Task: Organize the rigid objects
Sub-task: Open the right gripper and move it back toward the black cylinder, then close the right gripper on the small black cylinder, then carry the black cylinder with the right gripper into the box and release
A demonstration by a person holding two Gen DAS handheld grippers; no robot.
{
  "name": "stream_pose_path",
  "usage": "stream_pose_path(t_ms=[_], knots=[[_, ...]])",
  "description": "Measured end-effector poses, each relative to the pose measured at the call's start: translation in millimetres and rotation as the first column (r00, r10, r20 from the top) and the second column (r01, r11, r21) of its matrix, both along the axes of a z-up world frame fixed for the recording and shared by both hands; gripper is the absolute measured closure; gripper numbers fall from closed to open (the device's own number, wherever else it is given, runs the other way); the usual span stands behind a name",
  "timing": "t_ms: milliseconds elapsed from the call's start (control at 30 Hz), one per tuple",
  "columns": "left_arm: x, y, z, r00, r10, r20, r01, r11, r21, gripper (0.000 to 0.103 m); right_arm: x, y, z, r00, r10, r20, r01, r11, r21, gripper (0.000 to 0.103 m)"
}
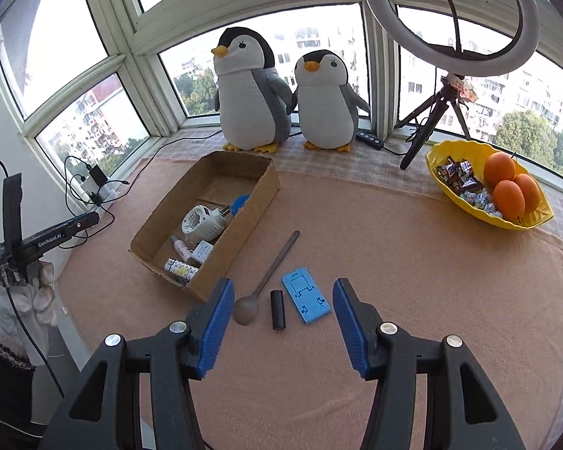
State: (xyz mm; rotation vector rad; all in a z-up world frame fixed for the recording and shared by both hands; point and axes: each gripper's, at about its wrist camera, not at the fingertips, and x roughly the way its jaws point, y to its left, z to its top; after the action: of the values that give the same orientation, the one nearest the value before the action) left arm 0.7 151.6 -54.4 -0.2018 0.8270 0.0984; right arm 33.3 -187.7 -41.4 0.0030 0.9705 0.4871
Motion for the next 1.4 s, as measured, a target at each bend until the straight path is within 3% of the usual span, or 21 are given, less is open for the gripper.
stream_pose_path(t_ms=[133,267,633,1100,1400], knots=[[-5,4,-4,1.000,0.018,-0.007,-0.018,1.000,-0.018,0.069,2,15,-31,0.998,0.038,-0.056,-0.040,0.999,-0.024,0.069],[-7,5,-6,0.999,0.034,-0.012,-0.034,0.999,-0.024,0.069,11,31,-62,0.991,0.071,-0.116,-0.078,0.996,-0.051,0.077],[-5,9,-17,0.997,0.064,-0.041,-0.066,0.997,-0.034,0.069,42,66,-125,0.967,0.114,-0.226,-0.147,0.980,-0.132,0.086],[6,13,-27,0.996,0.066,-0.064,-0.069,0.997,-0.042,0.069,58,81,-148,0.958,0.118,-0.261,-0.172,0.966,-0.192,0.088],[25,16,-43,0.995,0.055,-0.086,-0.060,0.997,-0.052,0.069,50,67,-140,0.965,0.076,-0.250,-0.117,0.981,-0.152,0.088]])
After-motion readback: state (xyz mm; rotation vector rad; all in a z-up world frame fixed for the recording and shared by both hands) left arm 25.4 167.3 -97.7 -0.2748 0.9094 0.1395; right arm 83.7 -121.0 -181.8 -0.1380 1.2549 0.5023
